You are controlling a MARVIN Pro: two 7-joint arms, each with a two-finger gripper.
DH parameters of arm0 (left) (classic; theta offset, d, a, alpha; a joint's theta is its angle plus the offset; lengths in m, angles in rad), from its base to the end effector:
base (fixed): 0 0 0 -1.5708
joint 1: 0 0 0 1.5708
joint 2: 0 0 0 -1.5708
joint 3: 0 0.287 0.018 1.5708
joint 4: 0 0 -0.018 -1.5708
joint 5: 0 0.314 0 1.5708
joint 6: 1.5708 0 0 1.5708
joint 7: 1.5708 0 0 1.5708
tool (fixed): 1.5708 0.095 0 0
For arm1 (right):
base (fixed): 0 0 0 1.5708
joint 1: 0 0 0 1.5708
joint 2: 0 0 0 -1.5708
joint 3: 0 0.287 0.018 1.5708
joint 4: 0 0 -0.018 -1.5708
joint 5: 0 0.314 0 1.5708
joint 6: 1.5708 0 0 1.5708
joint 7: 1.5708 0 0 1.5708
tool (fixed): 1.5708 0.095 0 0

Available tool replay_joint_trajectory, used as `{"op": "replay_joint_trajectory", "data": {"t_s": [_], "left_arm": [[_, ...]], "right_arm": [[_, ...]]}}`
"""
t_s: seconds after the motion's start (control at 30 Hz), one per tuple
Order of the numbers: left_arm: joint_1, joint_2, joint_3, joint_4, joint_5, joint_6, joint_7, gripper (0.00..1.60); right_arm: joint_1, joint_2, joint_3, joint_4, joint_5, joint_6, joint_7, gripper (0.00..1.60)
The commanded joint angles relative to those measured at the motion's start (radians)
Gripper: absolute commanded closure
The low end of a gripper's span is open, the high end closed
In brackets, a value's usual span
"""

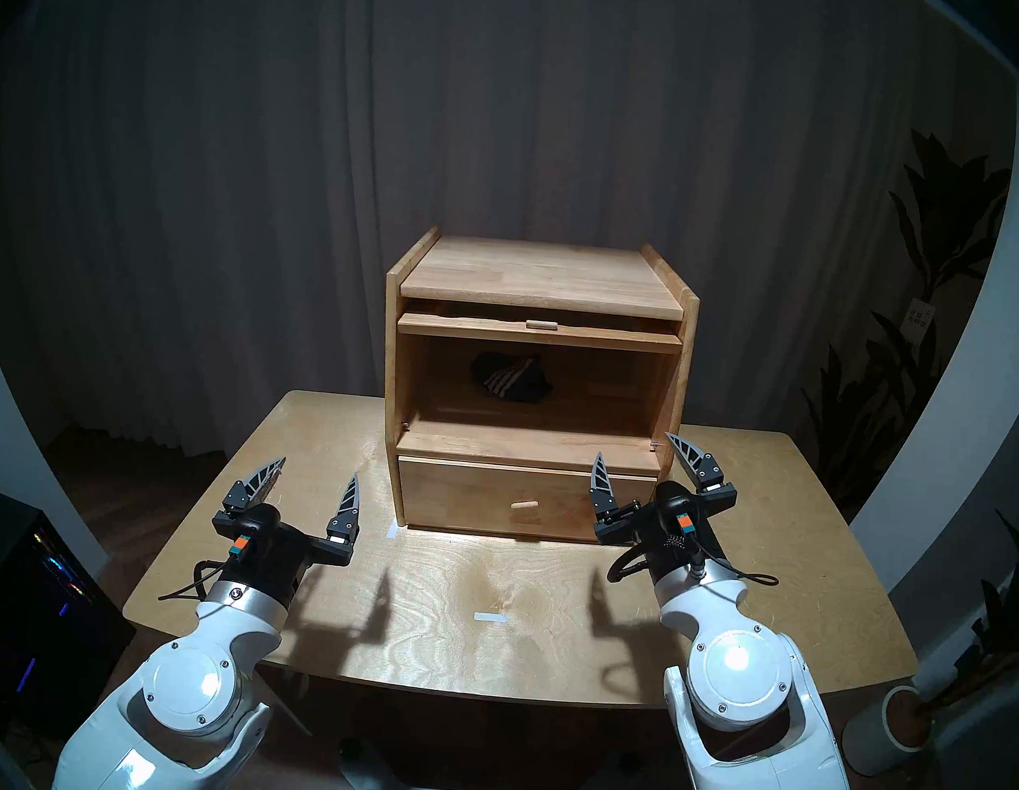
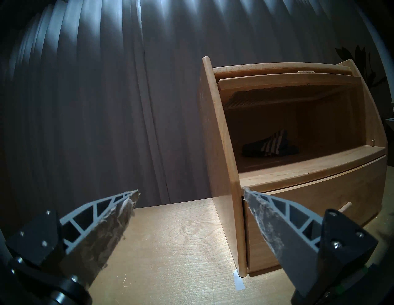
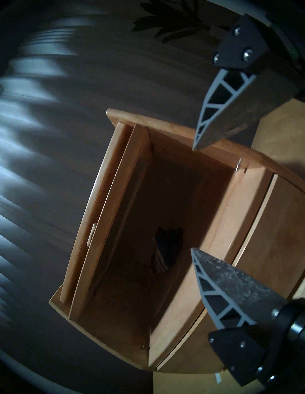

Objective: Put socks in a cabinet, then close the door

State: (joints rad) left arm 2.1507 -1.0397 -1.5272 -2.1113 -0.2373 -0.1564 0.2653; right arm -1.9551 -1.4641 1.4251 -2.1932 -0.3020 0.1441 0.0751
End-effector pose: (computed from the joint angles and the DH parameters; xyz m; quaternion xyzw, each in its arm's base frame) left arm 0.2721 0.0541 -0.2614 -0.6725 0.0755 -0.7354 0.0348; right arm 0.3071 0.0478 -0.2124 0.6578 0.1861 0.7281 0.0500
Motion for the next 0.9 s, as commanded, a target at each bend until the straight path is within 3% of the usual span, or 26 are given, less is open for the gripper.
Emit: {"op": "replay_joint_trajectory", "data": {"t_s": [0.0, 0.07, 0.23, 0.3, 0.37, 0.6, 0.87], "left_arm": [[-0.003, 0.009, -0.013, -0.021, -0.008, -0.02, -0.012, 0.0], [-0.002, 0.01, -0.014, -0.021, -0.012, -0.022, -0.015, 0.0], [-0.002, 0.012, -0.016, -0.02, -0.018, -0.022, -0.02, 0.0], [-0.001, 0.013, -0.017, -0.019, -0.023, -0.022, -0.024, 0.0], [-0.001, 0.014, -0.017, -0.019, -0.025, -0.023, -0.025, 0.0], [-0.002, 0.017, -0.019, -0.017, -0.036, -0.022, -0.032, 0.0], [-0.002, 0.02, -0.021, -0.017, -0.045, -0.023, -0.04, 0.0]], "right_arm": [[0.021, -0.005, 0.009, -0.124, 0.027, 0.133, 0.076, 0.0], [0.053, 0.046, 0.011, -0.137, -0.092, 0.139, 0.031, 0.0], [0.064, 0.091, -0.01, -0.174, -0.186, 0.125, 0.0, 0.0], [0.063, 0.122, -0.041, -0.203, -0.277, 0.127, -0.02, 0.0], [0.066, 0.137, -0.054, -0.202, -0.32, 0.128, -0.031, 0.0], [0.132, 0.189, -0.095, -0.121, -0.514, 0.092, -0.104, 0.0], [0.243, 0.196, -0.135, -0.05, -0.734, 0.088, -0.214, 0.0]]}}
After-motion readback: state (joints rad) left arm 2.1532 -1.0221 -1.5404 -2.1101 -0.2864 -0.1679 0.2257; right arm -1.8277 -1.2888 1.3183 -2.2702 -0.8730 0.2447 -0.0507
